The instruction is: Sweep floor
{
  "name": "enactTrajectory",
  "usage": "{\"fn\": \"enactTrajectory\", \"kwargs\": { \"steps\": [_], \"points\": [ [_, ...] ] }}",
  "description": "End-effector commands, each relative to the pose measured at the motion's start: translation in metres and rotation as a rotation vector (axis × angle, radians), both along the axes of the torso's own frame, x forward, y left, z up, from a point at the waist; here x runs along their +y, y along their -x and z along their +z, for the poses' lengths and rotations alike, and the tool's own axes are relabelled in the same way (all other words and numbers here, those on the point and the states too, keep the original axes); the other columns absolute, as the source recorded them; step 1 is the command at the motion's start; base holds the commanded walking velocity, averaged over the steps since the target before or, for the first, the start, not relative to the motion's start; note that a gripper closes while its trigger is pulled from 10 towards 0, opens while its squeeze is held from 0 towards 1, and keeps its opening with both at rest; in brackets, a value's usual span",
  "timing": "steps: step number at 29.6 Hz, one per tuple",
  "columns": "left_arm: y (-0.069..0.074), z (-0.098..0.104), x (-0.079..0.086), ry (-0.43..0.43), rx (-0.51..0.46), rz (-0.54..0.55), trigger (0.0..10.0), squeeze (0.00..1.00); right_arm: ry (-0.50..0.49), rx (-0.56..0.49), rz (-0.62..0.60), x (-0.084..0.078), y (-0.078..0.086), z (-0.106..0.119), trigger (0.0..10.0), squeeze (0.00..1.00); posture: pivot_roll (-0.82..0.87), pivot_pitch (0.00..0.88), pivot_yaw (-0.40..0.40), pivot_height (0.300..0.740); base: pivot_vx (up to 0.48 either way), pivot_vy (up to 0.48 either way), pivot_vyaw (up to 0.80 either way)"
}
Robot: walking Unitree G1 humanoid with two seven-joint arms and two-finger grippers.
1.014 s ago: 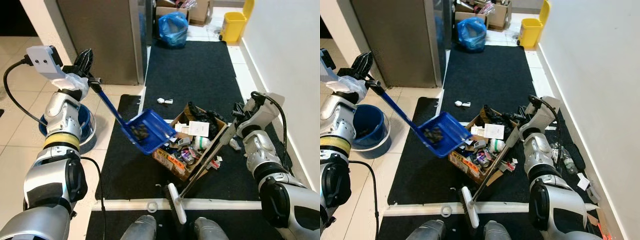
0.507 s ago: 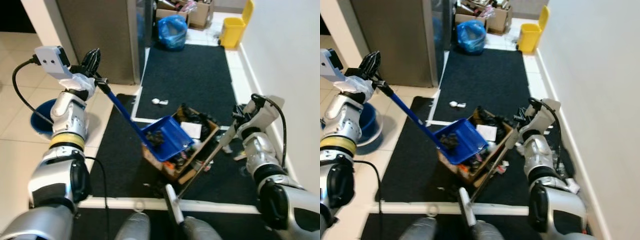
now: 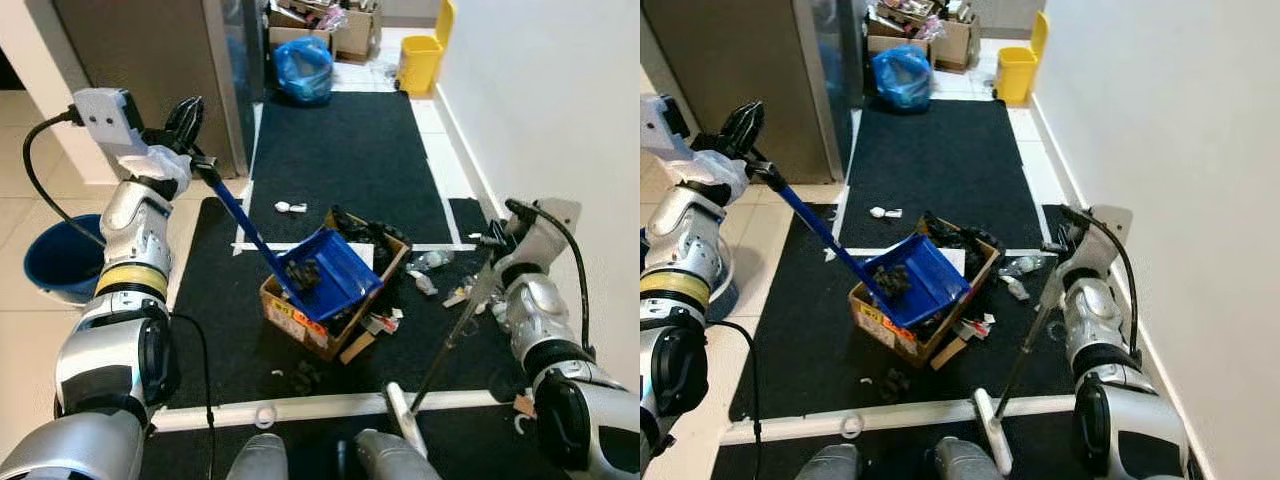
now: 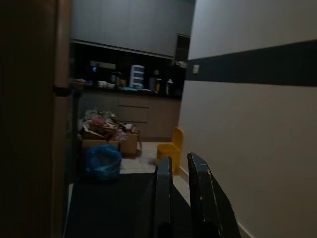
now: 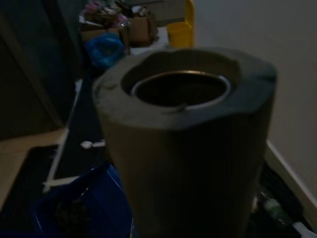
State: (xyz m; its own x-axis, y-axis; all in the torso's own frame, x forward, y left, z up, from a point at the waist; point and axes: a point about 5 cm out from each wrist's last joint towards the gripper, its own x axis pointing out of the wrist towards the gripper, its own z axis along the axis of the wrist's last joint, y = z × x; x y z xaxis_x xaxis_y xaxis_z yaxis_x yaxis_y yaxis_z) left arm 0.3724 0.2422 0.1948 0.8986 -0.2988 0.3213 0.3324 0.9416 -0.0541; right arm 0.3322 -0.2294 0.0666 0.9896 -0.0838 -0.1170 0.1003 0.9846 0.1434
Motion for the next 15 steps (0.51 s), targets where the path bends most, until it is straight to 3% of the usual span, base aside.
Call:
{"fn": "enactTrajectory", "kwargs": {
  "steps": [1,2,5,8,15],
  "points": [
    [-0.004,0.021,-0.004,-0.070,-0.084,-0.003,10.0,0.00,-0.004,-0.037,-0.006,0.000,0.000,0.004,10.0,0.00,0.15,0.030,-0.060,0.740,0.000,0.000,0.00],
    [-0.004,0.021,-0.004,-0.070,-0.084,-0.003,10.0,0.00,-0.004,-0.037,-0.006,0.000,0.000,0.004,10.0,0.00,0.15,0.030,-0.060,0.740,0.000,0.000,0.00],
    [-0.009,0.034,-0.014,-0.222,-0.112,-0.009,10.0,0.00,0.002,-0.038,-0.014,-0.003,0.007,-0.002,10.0,0.00,0.14,0.057,-0.049,0.740,0.000,0.000,0.00],
    [-0.012,0.043,-0.021,-0.312,-0.142,-0.010,10.0,0.00,0.006,-0.037,-0.024,-0.004,0.010,-0.005,10.0,0.00,0.13,0.066,-0.044,0.740,0.000,0.000,0.00],
    [-0.015,0.056,-0.028,-0.411,-0.195,0.004,10.0,0.00,0.007,-0.039,-0.034,-0.004,0.014,-0.008,10.0,0.00,0.13,0.078,-0.032,0.740,0.000,0.000,0.00]
  ]
}}
